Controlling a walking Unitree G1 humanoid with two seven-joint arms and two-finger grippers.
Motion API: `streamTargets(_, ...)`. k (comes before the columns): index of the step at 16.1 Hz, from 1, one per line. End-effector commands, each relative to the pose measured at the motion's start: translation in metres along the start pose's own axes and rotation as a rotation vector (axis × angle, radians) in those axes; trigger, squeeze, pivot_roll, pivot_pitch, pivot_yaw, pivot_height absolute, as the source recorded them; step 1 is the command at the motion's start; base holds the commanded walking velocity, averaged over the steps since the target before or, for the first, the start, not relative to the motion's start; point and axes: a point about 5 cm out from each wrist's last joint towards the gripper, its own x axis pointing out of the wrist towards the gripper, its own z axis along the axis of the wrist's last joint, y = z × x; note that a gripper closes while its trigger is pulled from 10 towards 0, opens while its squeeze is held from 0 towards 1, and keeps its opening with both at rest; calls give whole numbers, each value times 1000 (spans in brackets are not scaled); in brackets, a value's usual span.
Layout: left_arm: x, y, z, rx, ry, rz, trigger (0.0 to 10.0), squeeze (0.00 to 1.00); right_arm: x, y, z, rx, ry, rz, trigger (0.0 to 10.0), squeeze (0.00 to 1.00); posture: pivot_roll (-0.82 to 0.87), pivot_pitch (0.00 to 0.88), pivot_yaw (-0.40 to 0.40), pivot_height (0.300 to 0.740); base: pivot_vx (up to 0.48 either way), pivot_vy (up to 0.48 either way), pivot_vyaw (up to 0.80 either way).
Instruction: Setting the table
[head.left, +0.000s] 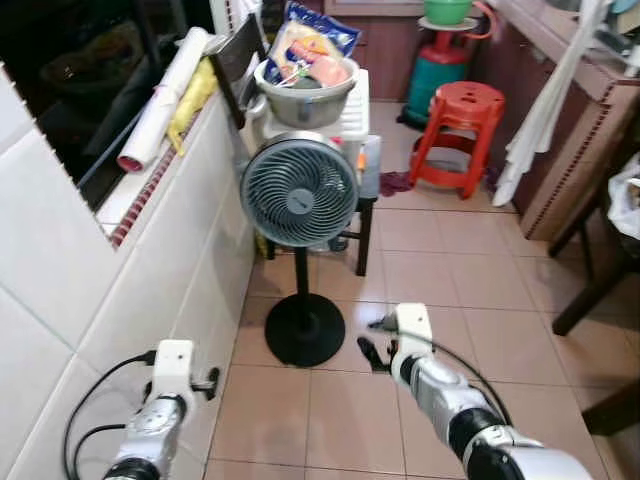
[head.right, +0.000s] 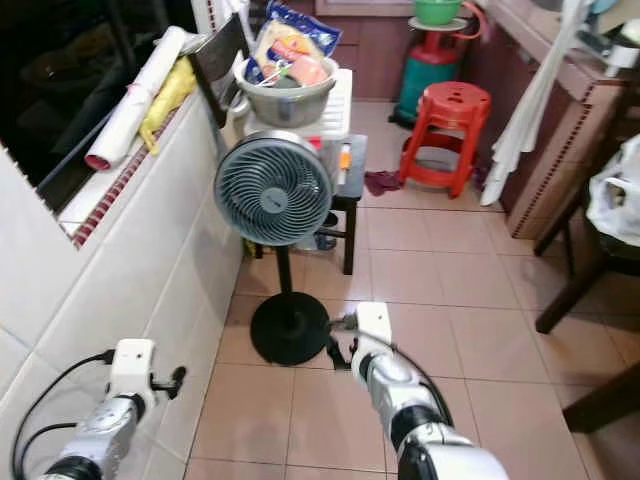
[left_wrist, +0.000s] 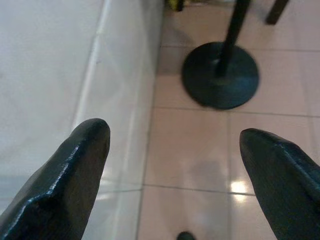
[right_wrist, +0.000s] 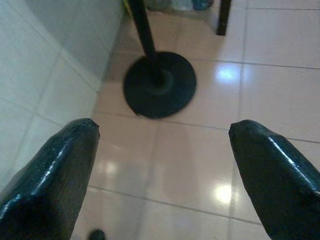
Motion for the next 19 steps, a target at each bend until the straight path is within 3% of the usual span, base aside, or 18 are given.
streamTargets(1, 5, -10, 25, 1, -120, -48, 10000, 0, 2, 2, 17, 1, -65, 38, 10000, 0, 47, 0, 25, 740, 0, 0, 0)
streamTargets(3, 2, -21, 59, -29, -324, -93, 10000, 0, 1, 1, 25, -19, -95, 87, 10000, 0, 45, 0, 25, 740, 0, 0, 0)
streamTargets(4, -13, -34, 86, -1, -485, -147, 10000, 0, -1, -3, 32, -23, -142, 111, 10000, 0, 55, 0, 27, 740, 0, 0, 0)
streamTargets(6, -36, -46, 102, -24, -582, -198, 10000, 0, -5, -12, 38, -26, -194, 107, 10000, 0, 48, 0, 33, 740, 0, 0, 0)
streamTargets(8, -51, -44, 89, -56, -591, -192, 10000, 0, -14, -23, 45, -39, -278, 101, 10000, 0, 33, 12, 46, 740, 0, 0, 0)
streamTargets(10, -63, -42, 69, -89, -523, -180, 10000, 0, -25, -31, 48, -49, -342, 75, 10000, 0, 14, 23, 57, 740, 0, 0, 0)
streamTargets(11, -73, -42, 64, -100, -504, -191, 10000, 0, -34, -38, 47, -109, -390, 4, 10000, 0, -13, 37, 68, 740, 0, 0, 0)
streamTargets(14, -78, -45, 61, -94, -483, -196, 10000, 0, -57, -52, 34, -40, -408, -24, 10000, 0, -75, 62, 94, 740, 0, 0, 0)
streamTargets(17, -77, -52, 63, -73, -469, -228, 10000, 0, -76, -54, 25, -36, -379, -66, 10000, 0, -125, 85, 95, 740, 0, 0, 0)
streamTargets(18, -77, -58, 62, -51, -457, -256, 10000, 0, -89, -48, 24, 38, -380, 29, 10000, 0, -165, 112, 114, 740, 0, 0, 0)
streamTargets(19, -78, -66, 60, -70, -448, -282, 10000, 0, -100, -48, 21, -28, -379, 6, 10000, 0, -184, 125, 112, 740, 0, 0, 0)
